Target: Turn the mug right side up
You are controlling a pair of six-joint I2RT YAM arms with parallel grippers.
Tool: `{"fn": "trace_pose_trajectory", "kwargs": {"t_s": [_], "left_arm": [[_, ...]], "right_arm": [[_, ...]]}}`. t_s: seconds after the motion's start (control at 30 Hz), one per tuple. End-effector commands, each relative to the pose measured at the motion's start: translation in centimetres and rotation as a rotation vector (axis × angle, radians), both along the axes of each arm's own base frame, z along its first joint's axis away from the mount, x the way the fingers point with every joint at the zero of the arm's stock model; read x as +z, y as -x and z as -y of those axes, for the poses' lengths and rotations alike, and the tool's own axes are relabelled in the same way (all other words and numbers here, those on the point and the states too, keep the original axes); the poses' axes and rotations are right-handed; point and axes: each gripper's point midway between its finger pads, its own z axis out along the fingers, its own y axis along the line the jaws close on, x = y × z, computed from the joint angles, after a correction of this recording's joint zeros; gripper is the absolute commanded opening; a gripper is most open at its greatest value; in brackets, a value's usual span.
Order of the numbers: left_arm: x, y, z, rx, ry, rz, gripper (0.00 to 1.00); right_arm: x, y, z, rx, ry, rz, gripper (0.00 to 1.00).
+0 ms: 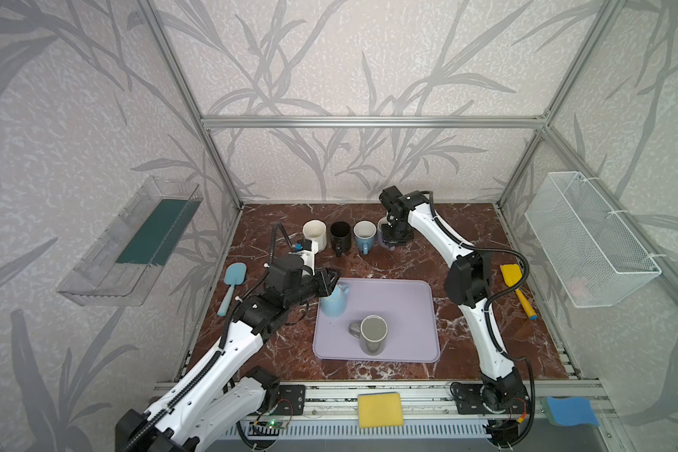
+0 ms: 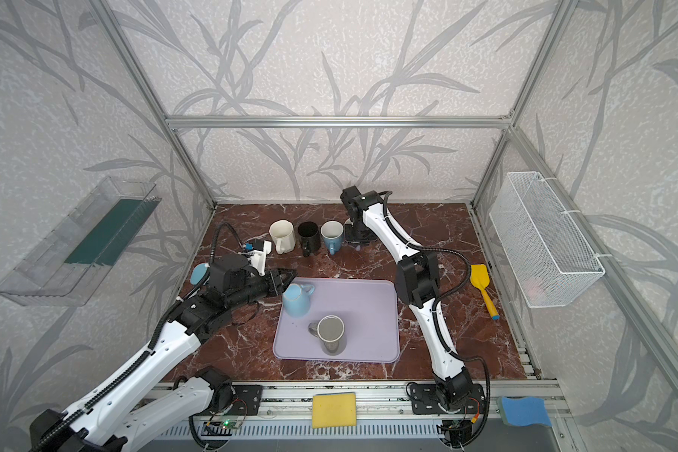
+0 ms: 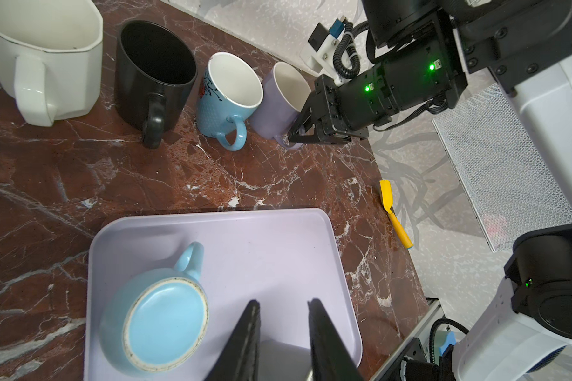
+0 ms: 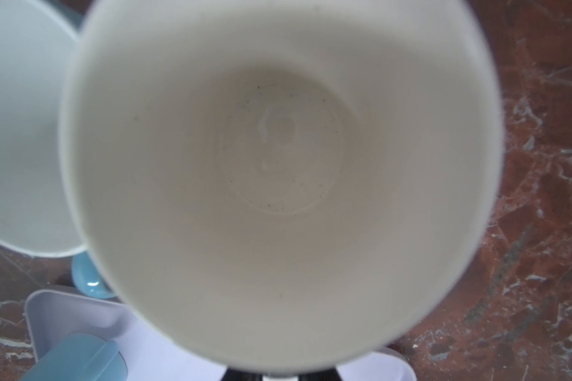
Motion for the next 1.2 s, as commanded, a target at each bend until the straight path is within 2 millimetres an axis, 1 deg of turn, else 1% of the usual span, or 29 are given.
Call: {"fn": "trace_pose_trajectory", "kwargs": {"t_s": [0.0,0.4,0.93,1.1,1.17], "left_arm": [[-0.4,0.5,-0.3,-0.006,-0.015,0.000,0.29],[-0.5,0.7,-0.5,-0.007,-0.008,-0.001,0.29],[-0.5,1.1,-0.6,-0.011,-0.009,0.000,0.29],[-0.6,1.1,-0.6,-0.011,-0.010,-0.004,0.29],[-0.5,1.1,-0.6,-0.012,-0.007,-0.004,0.29]], "right_arm": [[0.9,-0.4,0.2,0.001,0.004,0.022,0.00],[-0.8,-0.3,0.6,-0.011,0.035,0.003,0.00],[-2.1,-0.2,0.8,-0.018,0.035,-0.018,0.00],[-2.5,-0.1,0.8,-0.016,0.033,-0.026,0.07],[-2.6,-0.1,0.8,-0.018,0.033,-0.028,0.09]]}}
